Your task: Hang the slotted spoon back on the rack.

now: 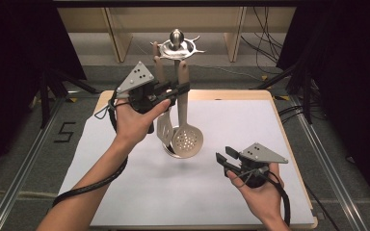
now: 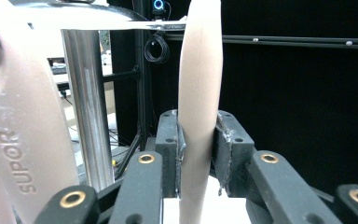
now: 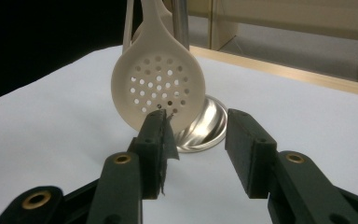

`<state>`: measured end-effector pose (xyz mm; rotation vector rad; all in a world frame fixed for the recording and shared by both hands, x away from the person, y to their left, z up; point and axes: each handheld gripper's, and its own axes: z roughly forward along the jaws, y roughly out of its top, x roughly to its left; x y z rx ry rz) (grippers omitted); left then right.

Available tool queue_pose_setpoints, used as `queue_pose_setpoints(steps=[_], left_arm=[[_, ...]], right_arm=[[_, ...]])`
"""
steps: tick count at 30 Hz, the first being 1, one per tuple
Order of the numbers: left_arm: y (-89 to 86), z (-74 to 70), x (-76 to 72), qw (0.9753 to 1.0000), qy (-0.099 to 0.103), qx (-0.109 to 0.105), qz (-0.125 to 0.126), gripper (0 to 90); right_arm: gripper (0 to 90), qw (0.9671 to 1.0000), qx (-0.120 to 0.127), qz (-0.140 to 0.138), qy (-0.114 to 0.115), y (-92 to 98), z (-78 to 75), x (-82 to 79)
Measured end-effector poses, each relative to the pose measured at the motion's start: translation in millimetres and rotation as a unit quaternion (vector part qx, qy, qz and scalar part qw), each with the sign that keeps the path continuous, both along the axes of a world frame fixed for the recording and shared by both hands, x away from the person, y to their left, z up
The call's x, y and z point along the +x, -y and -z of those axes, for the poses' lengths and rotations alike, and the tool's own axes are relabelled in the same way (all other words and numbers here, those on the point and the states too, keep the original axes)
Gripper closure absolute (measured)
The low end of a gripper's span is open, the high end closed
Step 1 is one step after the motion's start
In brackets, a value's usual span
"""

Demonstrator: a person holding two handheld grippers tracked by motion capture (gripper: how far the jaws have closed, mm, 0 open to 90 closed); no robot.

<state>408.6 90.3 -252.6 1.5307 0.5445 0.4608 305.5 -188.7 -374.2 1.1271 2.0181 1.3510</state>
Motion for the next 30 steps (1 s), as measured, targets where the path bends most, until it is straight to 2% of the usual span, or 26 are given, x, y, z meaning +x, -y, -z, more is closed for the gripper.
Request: queue_pose_setpoints(steps=[1, 2, 4, 5, 6, 7, 9, 10, 12, 13, 16, 19, 20, 21, 24, 25, 26, 29, 30], left_arm=[[-0.1, -0.1, 0.3, 1.0000, 0.000, 0.000, 0.000, 72.6], [-0.4, -0.2, 0.7, 1.0000, -0.001, 0.000, 0.001, 72.6], [-0.7, -0.2, 1.6, 1.0000, -0.004, -0.004, 0.004, 72.5], [-0.7, -0.3, 1.8, 1.0000, -0.005, -0.005, 0.005, 72.6], [-0.6, -0.4, 1.8, 1.0000, -0.005, -0.004, 0.006, 72.6], [-2.4, -1.3, 4.3, 0.9999, 0.009, 0.007, 0.007, 72.6], [-2.2, -1.5, 4.6, 0.9999, 0.006, 0.005, 0.008, 72.7], [-2.2, -1.6, 4.7, 0.9999, 0.005, 0.003, 0.009, 72.7], [-2.8, -2.0, 5.8, 0.9999, 0.006, 0.003, 0.010, 72.8], [-2.9, -2.1, 5.9, 0.9999, 0.004, 0.003, 0.009, 72.8], [-3.5, -2.2, 6.3, 1.0000, 0.003, 0.003, 0.007, 72.9], [-3.9, -2.2, 7.0, 1.0000, 0.003, 0.003, 0.007, 72.8], [-4.1, -2.3, 7.5, 1.0000, 0.004, 0.004, 0.007, 72.7], [-4.0, -2.4, 7.7, 1.0000, 0.003, 0.004, 0.007, 72.7], [-3.8, -2.2, 8.8, 1.0000, 0.003, 0.004, 0.007, 72.7], [-3.5, -1.9, 8.9, 1.0000, -0.001, 0.002, 0.006, 72.7], [-3.4, -1.7, 9.4, 1.0000, -0.003, 0.000, 0.006, 72.7], [-3.6, -1.7, 10.8, 1.0000, 0.002, 0.005, 0.004, 72.6], [-1.7, -0.9, 8.5, 0.9998, -0.016, -0.008, 0.004, 72.6]], right_arm=[[59.5, 1.0000, 0.002, 0.003, 0.008, -0.4, 0.8, 0.6], [59.5, 1.0000, 0.008, 0.002, 0.000, -1.2, 0.8, -0.1], [59.5, 1.0000, 0.001, -0.006, -0.008, 0.3, -0.5, -0.3], [59.5, 1.0000, -0.006, -0.005, 0.002, 1.4, -0.6, 0.4], [59.5, 1.0000, 0.003, -0.003, -0.003, -0.3, 0.2, 0.1], [59.5, 1.0000, 0.005, -0.003, -0.006, -0.6, 0.2, -0.2], [59.5, 0.9998, 0.014, 0.004, -0.013, -1.9, 0.6, -1.3], [59.5, 0.9999, 0.010, -0.006, -0.008, -0.9, 1.1, 0.7], [59.5, 0.9999, 0.009, -0.006, -0.006, -0.7, 1.4, 1.1], [59.5, 1.0000, -0.004, -0.006, -0.002, 1.2, 0.5, 1.1], [59.5, 0.9999, 0.001, -0.003, -0.013, 0.7, 0.2, 0.1], [59.5, 1.0000, -0.005, -0.003, 0.003, 1.3, 1.3, 1.7], [59.5, 1.0000, -0.003, -0.005, 0.002, 1.1, 1.5, 1.8], [59.5, 0.9999, 0.007, -0.002, -0.014, -0.4, 0.8, 0.0], [59.5, 0.9999, 0.003, -0.006, -0.010, 0.3, 0.8, 0.3], [59.5, 0.9998, 0.009, 0.004, -0.016, -0.6, 0.8, -1.4], [59.5, 0.9999, 0.007, 0.003, -0.011, -0.3, 1.3, -0.9], [59.5, 0.9999, 0.007, 0.000, -0.012, 0.1, 1.4, -0.6], [59.5, 0.9998, 0.005, 0.001, -0.019, 0.7, 0.5, -1.4]])
